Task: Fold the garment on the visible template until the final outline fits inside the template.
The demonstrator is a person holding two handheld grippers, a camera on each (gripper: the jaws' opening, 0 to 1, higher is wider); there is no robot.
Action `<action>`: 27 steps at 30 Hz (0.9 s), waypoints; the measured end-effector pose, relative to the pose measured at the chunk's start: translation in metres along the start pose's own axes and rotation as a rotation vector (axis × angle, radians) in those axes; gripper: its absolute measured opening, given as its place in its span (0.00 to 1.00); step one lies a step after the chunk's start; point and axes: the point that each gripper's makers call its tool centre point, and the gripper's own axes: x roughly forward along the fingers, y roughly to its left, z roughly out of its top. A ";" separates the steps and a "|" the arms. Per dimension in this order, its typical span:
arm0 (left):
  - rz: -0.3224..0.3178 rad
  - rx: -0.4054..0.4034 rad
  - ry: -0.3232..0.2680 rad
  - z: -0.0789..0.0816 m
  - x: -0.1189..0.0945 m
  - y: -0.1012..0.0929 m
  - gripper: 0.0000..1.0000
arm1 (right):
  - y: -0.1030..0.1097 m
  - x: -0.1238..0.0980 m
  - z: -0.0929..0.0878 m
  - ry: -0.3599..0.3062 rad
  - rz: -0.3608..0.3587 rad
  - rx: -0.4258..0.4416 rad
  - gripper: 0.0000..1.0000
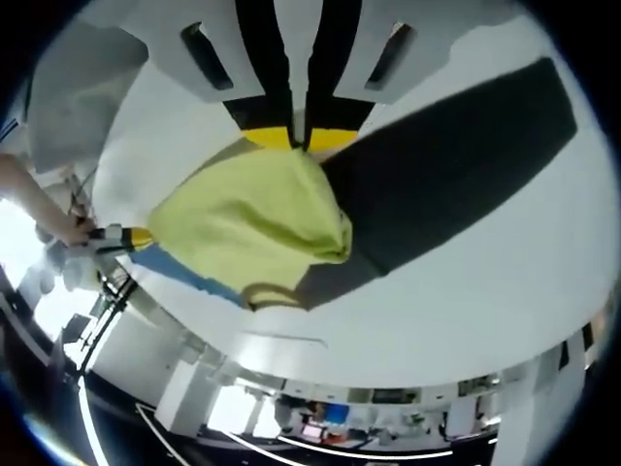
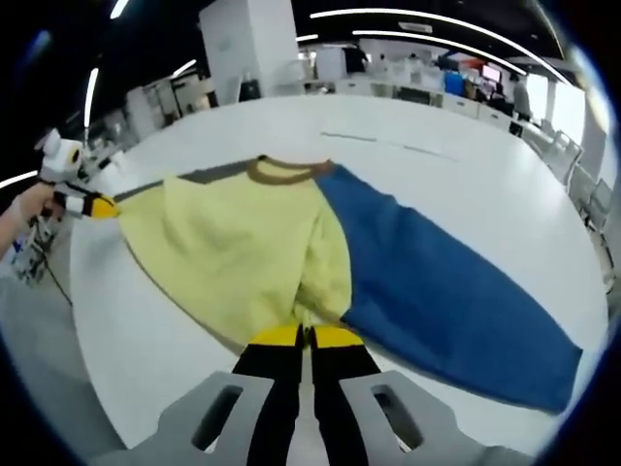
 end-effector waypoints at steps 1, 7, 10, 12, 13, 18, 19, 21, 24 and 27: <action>0.000 -0.001 0.000 0.000 0.000 0.000 0.00 | 0.000 -0.001 0.000 0.000 0.000 -0.004 0.04; -0.008 0.005 0.008 -0.003 -0.004 -0.003 0.00 | 0.000 -0.008 0.000 -0.002 -0.011 -0.029 0.04; -0.008 0.003 0.005 -0.003 -0.004 -0.004 0.00 | 0.001 -0.010 0.000 0.003 -0.010 -0.038 0.04; -0.008 0.008 0.005 -0.003 -0.005 -0.004 0.00 | 0.002 -0.012 0.001 0.000 -0.011 -0.042 0.04; -0.006 0.016 0.007 -0.003 -0.006 -0.004 0.00 | 0.002 -0.013 0.001 -0.001 -0.010 -0.041 0.04; -0.003 0.014 0.005 -0.004 -0.009 -0.004 0.00 | 0.004 -0.017 0.002 -0.003 -0.013 -0.053 0.04; -0.001 0.016 0.004 -0.005 -0.010 -0.004 0.00 | 0.005 -0.018 0.002 -0.002 -0.011 -0.057 0.04; -0.003 0.018 0.004 -0.005 -0.012 -0.005 0.00 | 0.007 -0.020 0.002 -0.001 -0.009 -0.066 0.04; -0.001 0.024 0.004 -0.006 -0.014 -0.007 0.00 | 0.009 -0.024 0.002 0.000 -0.005 -0.075 0.04; -0.002 0.027 0.003 -0.006 -0.015 -0.008 0.00 | 0.010 -0.026 0.001 0.001 -0.003 -0.081 0.04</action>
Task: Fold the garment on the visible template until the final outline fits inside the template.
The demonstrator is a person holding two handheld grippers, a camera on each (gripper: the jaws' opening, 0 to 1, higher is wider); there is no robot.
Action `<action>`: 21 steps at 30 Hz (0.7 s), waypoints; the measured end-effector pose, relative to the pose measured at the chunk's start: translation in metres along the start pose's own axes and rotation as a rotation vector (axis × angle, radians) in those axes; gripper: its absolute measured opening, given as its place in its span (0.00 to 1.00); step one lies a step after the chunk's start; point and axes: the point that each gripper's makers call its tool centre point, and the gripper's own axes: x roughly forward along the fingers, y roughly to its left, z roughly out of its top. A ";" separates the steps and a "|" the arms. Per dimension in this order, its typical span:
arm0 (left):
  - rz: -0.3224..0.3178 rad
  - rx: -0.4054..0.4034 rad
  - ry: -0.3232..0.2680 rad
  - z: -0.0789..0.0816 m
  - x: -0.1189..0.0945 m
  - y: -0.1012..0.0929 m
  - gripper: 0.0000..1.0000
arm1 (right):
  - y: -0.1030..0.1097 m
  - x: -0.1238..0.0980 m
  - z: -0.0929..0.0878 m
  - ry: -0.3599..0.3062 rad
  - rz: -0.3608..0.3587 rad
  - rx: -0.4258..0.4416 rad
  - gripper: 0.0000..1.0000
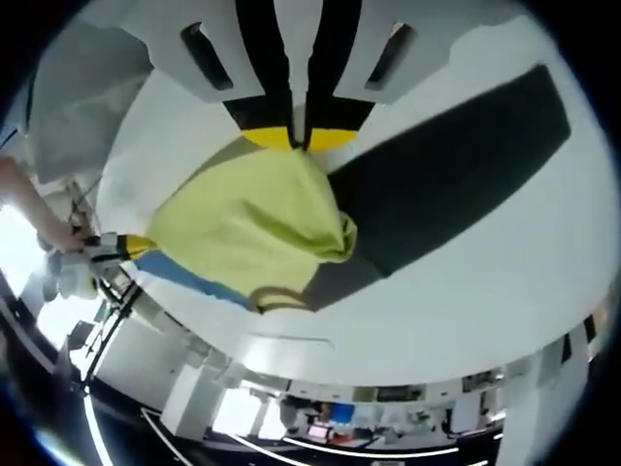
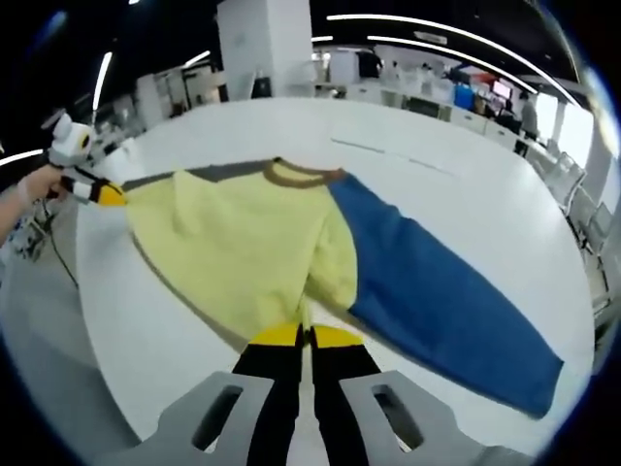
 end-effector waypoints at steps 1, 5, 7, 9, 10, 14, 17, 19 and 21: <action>0.000 0.001 0.000 0.000 -0.001 0.000 0.00 | 0.001 -0.001 0.000 0.000 0.001 -0.001 0.04; -0.002 0.005 0.003 -0.002 -0.003 -0.001 0.00 | 0.003 -0.006 0.000 -0.004 0.000 -0.001 0.04; -0.002 0.008 0.007 -0.003 -0.003 -0.001 0.00 | 0.004 -0.008 0.001 -0.007 -0.001 0.000 0.04; -0.003 0.011 0.010 -0.004 -0.004 -0.002 0.00 | 0.006 -0.010 0.002 -0.009 -0.002 0.000 0.04; -0.004 0.013 0.010 -0.004 -0.005 -0.003 0.00 | 0.006 -0.011 0.002 -0.010 -0.003 0.001 0.04; -0.006 0.017 0.009 -0.005 -0.007 -0.004 0.00 | 0.009 -0.015 0.004 -0.018 -0.005 -0.005 0.04; -0.003 0.021 0.007 -0.005 -0.009 -0.004 0.00 | 0.011 -0.018 0.006 -0.020 -0.005 -0.013 0.04; -0.004 0.021 0.006 -0.005 -0.009 -0.005 0.00 | 0.012 -0.019 0.006 -0.021 -0.006 -0.018 0.04; -0.004 0.023 0.007 -0.005 -0.010 -0.005 0.00 | 0.013 -0.021 0.007 -0.021 -0.006 -0.024 0.04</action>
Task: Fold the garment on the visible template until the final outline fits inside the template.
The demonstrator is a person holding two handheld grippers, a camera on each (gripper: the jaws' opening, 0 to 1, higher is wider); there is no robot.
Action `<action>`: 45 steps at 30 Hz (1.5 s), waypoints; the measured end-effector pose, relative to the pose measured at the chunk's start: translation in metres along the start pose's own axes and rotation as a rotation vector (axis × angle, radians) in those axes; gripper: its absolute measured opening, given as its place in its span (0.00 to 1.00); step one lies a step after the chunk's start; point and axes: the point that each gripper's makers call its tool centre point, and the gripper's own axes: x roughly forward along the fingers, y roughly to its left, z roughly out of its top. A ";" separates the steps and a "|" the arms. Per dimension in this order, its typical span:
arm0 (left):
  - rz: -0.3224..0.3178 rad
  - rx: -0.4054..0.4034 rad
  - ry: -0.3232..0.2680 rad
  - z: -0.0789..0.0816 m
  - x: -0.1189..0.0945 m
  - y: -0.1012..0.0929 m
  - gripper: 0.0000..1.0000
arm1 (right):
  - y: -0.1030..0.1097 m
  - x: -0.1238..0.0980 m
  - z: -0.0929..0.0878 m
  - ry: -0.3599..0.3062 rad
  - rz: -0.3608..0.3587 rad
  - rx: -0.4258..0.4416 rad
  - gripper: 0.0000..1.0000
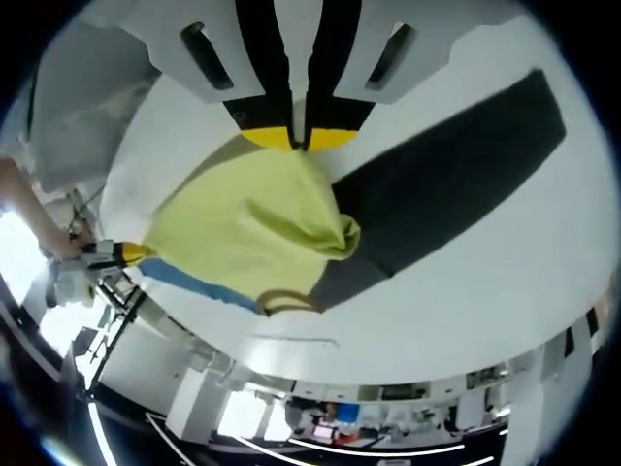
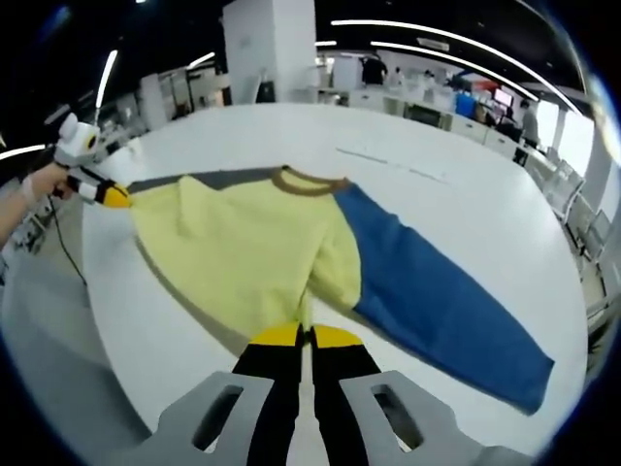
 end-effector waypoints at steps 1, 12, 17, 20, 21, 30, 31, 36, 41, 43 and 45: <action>0.000 0.001 0.000 0.000 0.000 0.000 0.00 | 0.001 -0.001 0.000 -0.001 0.000 -0.002 0.04; -0.005 0.022 0.006 -0.002 -0.006 -0.006 0.00 | 0.005 -0.010 0.003 -0.008 0.001 -0.019 0.04; -0.006 0.024 0.008 -0.004 -0.009 -0.008 0.00 | 0.008 -0.012 0.003 -0.007 0.004 -0.026 0.04; -0.012 0.020 0.010 -0.007 -0.009 -0.009 0.00 | 0.010 -0.014 0.001 -0.009 0.006 -0.028 0.04; -0.013 0.019 0.011 -0.008 -0.010 -0.010 0.00 | 0.011 -0.014 0.001 -0.009 0.007 -0.028 0.04; -0.015 0.014 0.012 -0.012 -0.014 -0.012 0.00 | 0.015 -0.021 0.002 -0.011 0.008 -0.040 0.04; -0.015 0.013 0.011 -0.013 -0.014 -0.013 0.00 | 0.015 -0.022 0.003 -0.014 0.010 -0.038 0.04; -0.023 0.012 0.014 -0.016 -0.016 -0.016 0.00 | 0.017 -0.024 0.002 -0.015 0.008 -0.049 0.04; -0.024 0.013 0.017 -0.019 -0.019 -0.017 0.00 | 0.020 -0.027 0.000 -0.015 0.010 -0.051 0.04; -0.022 0.013 0.019 -0.021 -0.020 -0.017 0.00 | 0.021 -0.029 -0.001 -0.012 0.012 -0.055 0.04; -0.023 0.013 0.019 -0.022 -0.021 -0.018 0.00 | 0.022 -0.030 -0.002 -0.010 0.010 -0.057 0.04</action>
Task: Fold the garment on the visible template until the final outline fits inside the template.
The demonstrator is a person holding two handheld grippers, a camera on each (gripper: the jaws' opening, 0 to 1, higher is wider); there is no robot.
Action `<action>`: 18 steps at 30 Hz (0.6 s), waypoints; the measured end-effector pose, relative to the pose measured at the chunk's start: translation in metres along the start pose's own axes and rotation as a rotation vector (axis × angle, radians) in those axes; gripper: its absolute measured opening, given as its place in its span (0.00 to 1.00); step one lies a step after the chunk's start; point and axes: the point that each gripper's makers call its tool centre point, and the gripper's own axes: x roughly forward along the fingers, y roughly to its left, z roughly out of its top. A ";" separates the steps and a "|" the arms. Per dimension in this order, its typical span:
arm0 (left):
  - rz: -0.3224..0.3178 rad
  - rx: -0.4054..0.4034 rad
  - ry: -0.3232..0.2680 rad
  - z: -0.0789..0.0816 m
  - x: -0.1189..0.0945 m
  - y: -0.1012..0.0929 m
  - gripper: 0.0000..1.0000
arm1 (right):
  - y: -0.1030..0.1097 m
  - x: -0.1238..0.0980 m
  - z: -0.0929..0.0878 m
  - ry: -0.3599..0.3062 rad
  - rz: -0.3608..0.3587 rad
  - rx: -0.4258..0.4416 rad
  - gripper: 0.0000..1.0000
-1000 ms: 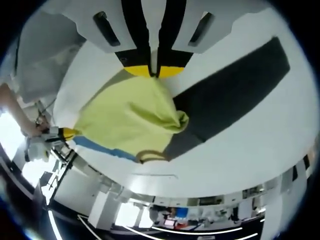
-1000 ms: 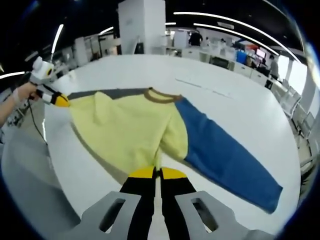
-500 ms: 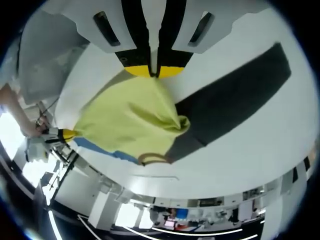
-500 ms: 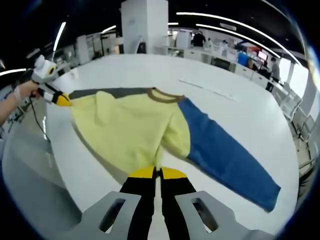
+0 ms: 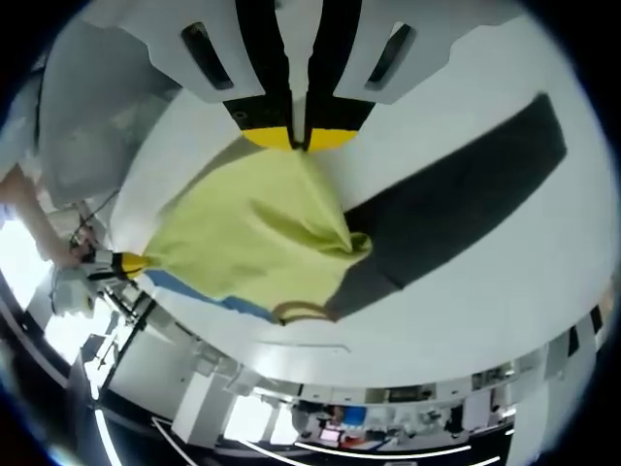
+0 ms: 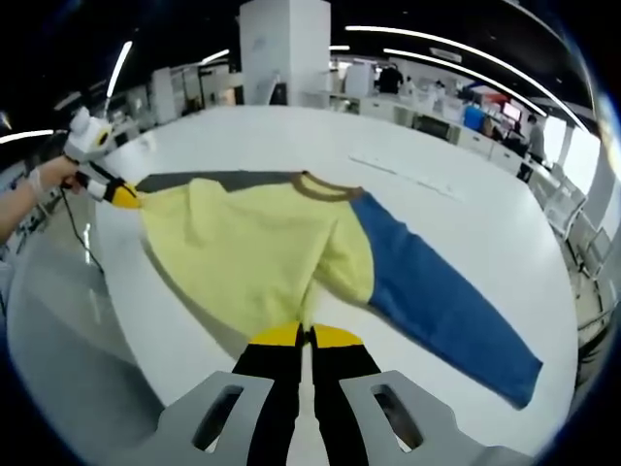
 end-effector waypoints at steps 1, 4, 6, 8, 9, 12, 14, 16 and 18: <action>-0.001 0.000 0.000 0.000 0.000 -0.001 0.00 | 0.000 0.000 0.000 0.000 -0.001 -0.001 0.04; -0.005 0.002 0.000 -0.002 -0.001 -0.003 0.00 | 0.002 -0.003 0.000 -0.005 0.001 0.004 0.04; -0.007 0.003 0.002 -0.003 -0.001 -0.005 0.00 | 0.003 -0.004 0.000 -0.004 0.002 0.001 0.04; -0.008 0.004 0.003 -0.004 -0.002 -0.007 0.00 | 0.004 -0.005 0.000 -0.005 0.001 -0.003 0.04; -0.008 0.004 0.002 -0.004 -0.003 -0.007 0.00 | 0.004 -0.006 0.000 -0.006 0.001 -0.003 0.04; -0.008 0.007 0.001 -0.004 -0.004 -0.007 0.00 | 0.004 -0.007 0.001 -0.005 0.001 -0.010 0.04; -0.010 0.007 -0.003 -0.003 -0.005 -0.008 0.00 | 0.005 -0.008 0.002 -0.003 0.003 -0.021 0.04; -0.008 0.012 -0.002 -0.003 -0.006 -0.009 0.00 | 0.006 -0.010 0.002 -0.003 0.005 -0.025 0.04; -0.010 0.012 -0.003 -0.004 -0.007 -0.010 0.00 | 0.008 -0.012 0.004 -0.009 0.004 -0.028 0.04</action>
